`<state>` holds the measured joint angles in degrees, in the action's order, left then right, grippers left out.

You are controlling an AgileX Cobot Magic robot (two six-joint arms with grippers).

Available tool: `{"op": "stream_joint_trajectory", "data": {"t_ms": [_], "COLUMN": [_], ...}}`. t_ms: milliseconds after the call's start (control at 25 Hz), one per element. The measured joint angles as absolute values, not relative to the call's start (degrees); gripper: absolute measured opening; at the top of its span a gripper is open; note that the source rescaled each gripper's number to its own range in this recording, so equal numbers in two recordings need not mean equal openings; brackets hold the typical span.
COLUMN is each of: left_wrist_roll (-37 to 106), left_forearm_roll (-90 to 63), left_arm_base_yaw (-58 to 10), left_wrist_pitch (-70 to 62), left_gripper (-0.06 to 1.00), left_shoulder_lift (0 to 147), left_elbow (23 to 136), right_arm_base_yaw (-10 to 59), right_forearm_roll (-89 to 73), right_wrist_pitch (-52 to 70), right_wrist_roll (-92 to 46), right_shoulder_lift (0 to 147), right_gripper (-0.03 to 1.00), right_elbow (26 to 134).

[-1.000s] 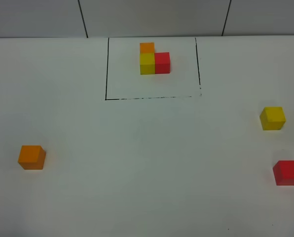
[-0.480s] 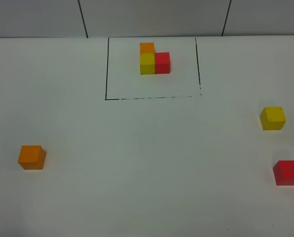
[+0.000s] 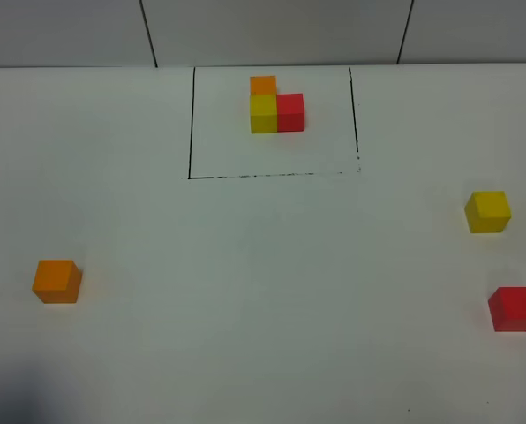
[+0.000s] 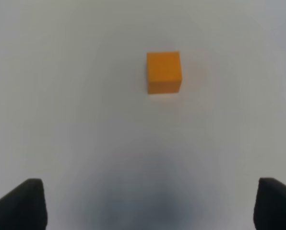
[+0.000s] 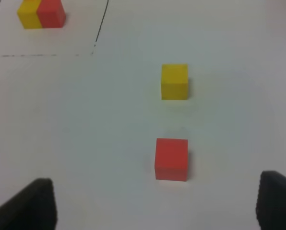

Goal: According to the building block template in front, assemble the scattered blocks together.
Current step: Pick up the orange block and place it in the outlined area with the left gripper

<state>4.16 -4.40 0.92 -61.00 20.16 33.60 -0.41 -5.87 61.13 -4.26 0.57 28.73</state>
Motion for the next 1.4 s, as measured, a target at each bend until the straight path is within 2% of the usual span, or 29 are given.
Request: {"op": "stream_joint_trajectory", "data": {"t_ms": [440,640,1000,1400], "left_wrist_roll": [1.4,1.5,-1.1,-1.2], "left_forearm_roll": [-4.5,-3.8,-4.0,-4.8], "left_arm_base_yaw": [0.9,-0.2,-3.8,-3.8], "left_wrist_pitch": [-55.8,-52.3,-43.9,-40.5], "left_gripper": [0.97,0.97,0.97,0.95], "left_shoulder_lift": [65.6,78.9,92.9,98.0], "left_elbow": [49.0,51.2,51.2,51.2], "right_arm_base_yaw": [-0.4,-0.4,-0.4,-0.4], "right_forearm_roll": [-5.9,-5.9,-5.9,-5.9], "right_wrist_pitch": [61.1,61.1,61.1,61.1], "right_wrist_roll": [-4.3,-4.3,-4.3,-4.3], "right_shoulder_lift": [0.6,0.6,0.6,0.6], "right_gripper": [0.70,0.70,0.70,0.70], "right_elbow": [28.7,28.7,28.7,28.7]}}
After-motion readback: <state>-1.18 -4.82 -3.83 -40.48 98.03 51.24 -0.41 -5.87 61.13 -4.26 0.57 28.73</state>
